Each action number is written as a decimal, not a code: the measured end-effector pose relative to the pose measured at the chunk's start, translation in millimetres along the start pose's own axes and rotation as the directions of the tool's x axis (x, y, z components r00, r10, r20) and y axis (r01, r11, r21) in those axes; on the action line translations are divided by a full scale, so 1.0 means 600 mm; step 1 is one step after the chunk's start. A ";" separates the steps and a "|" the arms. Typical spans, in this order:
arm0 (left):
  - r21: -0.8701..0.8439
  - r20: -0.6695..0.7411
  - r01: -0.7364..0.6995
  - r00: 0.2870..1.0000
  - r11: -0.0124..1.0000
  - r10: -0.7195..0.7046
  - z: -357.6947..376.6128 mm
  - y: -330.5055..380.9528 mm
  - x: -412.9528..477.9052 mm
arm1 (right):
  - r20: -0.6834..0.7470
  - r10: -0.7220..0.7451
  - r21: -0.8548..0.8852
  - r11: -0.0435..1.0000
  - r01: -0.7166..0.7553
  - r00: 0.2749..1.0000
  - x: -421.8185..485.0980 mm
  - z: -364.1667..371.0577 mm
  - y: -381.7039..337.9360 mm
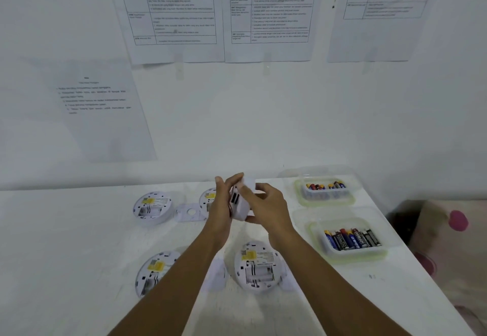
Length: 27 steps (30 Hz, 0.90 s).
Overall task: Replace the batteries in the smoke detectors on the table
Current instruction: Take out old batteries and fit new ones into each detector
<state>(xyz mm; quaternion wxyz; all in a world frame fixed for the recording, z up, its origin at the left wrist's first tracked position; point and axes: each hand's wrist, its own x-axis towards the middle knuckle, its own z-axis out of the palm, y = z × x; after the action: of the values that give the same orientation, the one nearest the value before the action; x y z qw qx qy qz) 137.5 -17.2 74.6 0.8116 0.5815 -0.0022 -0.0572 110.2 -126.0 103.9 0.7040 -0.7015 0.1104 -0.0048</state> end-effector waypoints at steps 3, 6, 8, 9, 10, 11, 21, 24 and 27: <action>0.002 0.023 0.012 1.000 1.000 -0.012 -0.007 0.000 0.004 | 0.045 0.046 0.128 0.990 -0.051 0.998 0.012 -0.027 -0.003; 0.260 0.090 -0.049 0.996 0.964 0.026 -0.025 -0.007 0.006 | 0.044 0.107 0.316 0.942 -0.115 0.993 0.033 -0.056 0.000; 0.475 0.165 -0.104 0.986 0.874 0.028 -0.030 -0.017 0.004 | 0.024 0.133 0.365 0.922 -0.133 0.991 0.046 -0.071 0.007; 0.508 0.163 -0.120 0.986 0.853 0.041 -0.029 -0.021 0.006 | 0.020 0.137 0.356 0.925 -0.135 0.990 0.051 -0.078 0.010; 0.515 0.146 -0.139 0.987 0.846 0.073 -0.027 -0.024 0.009 | 0.022 0.134 0.319 0.938 -0.134 0.991 0.056 -0.084 0.013; 0.515 0.124 -0.157 0.986 0.843 0.108 -0.025 -0.026 0.013 | 0.028 0.128 0.258 0.957 -0.131 0.991 0.060 -0.091 0.014; 0.811 0.293 -0.279 0.955 0.514 0.056 0.006 -0.061 0.077 | 0.231 0.023 -0.854 0.483 0.191 0.973 0.130 -0.161 0.013; 0.846 0.290 -0.286 0.955 0.450 0.062 0.020 -0.080 0.084 | 0.292 0.045 -0.907 0.330 0.261 0.955 0.140 -0.162 0.026; 0.878 0.272 -0.269 0.961 0.395 0.048 0.026 -0.094 0.086 | 0.286 0.058 -0.930 0.257 0.263 0.956 0.145 -0.163 0.039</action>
<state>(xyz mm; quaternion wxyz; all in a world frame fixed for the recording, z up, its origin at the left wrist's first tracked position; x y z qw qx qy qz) 182.7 -54.9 23.3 0.3631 0.9155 -0.1710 -0.0278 175.9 -236.1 68.6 0.1396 -0.9828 -0.0499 0.1100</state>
